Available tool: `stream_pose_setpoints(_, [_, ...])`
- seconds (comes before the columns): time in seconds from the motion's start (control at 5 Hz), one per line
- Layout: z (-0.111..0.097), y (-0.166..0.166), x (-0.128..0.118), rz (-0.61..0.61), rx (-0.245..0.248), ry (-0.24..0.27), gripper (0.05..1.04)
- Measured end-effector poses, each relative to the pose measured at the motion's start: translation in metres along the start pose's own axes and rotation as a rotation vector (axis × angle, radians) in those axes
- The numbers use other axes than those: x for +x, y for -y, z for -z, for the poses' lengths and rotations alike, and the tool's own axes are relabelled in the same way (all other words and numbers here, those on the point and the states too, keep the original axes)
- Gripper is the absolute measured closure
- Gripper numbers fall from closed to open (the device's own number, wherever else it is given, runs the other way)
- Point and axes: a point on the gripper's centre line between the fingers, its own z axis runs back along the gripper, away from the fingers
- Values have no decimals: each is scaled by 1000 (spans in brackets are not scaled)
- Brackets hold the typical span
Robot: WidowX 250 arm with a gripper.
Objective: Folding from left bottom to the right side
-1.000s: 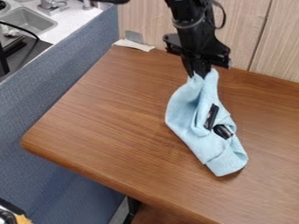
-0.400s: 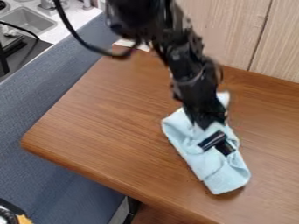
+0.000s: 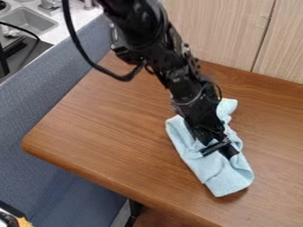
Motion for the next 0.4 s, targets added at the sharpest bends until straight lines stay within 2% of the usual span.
stream_pose_setpoints(0.2, [3, -3, -1, 8, 0, -15, 989])
stream_pose_setpoints(0.4, [2, -3, -1, -5, -3, -32, 824])
